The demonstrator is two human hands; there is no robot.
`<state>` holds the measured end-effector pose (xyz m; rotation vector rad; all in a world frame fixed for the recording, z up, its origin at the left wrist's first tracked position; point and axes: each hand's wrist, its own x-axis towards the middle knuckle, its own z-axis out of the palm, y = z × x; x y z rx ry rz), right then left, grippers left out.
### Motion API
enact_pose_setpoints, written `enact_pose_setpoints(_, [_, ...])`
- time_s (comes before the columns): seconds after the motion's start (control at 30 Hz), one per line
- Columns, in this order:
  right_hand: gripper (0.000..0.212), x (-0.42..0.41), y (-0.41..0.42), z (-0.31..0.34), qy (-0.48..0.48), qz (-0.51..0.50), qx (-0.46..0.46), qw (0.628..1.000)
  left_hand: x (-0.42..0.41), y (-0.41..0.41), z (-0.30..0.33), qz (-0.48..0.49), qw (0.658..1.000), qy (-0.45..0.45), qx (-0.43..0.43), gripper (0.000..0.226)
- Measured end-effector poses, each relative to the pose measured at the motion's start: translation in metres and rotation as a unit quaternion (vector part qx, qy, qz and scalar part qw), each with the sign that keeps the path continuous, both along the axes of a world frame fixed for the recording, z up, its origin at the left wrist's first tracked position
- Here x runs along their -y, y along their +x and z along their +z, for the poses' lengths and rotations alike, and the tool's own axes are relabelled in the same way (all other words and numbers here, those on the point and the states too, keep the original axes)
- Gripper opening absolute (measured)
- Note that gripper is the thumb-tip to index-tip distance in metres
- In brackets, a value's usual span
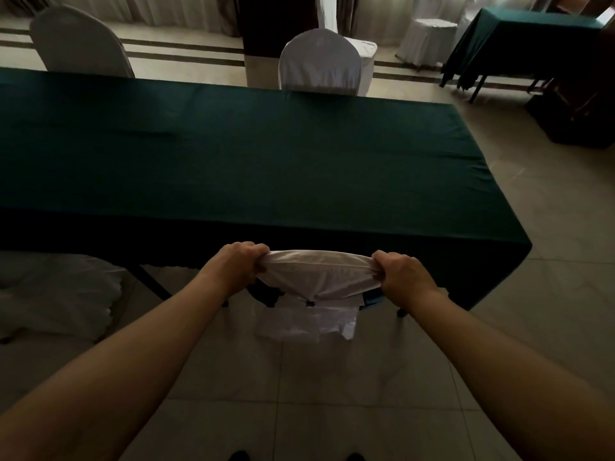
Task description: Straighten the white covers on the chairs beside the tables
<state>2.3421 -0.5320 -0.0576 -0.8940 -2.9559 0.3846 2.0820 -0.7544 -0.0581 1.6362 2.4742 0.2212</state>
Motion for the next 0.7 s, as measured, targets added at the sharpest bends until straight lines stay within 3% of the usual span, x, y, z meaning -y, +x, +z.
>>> enact_pose_setpoints(0.4, [0.019, -0.004, 0.001, 0.004, -0.01, -0.018, 0.012, 1.0, -0.004, 0.005, -0.002, -0.001, 1.0, 0.008, -0.02, 0.032])
enact_pose_setpoints(0.6, [0.014, -0.005, 0.0, 0.011, -0.026, -0.027, 0.072, 0.997, -0.003, 0.005, -0.002, 0.023, 0.999, -0.008, 0.046, 0.04])
enact_pose_setpoints(0.7, [0.03, -0.003, -0.004, 0.027, -0.074, -0.027, 0.079, 0.994, 0.003, -0.002, 0.019, 0.027, 0.996, 0.028, 0.083, 0.057])
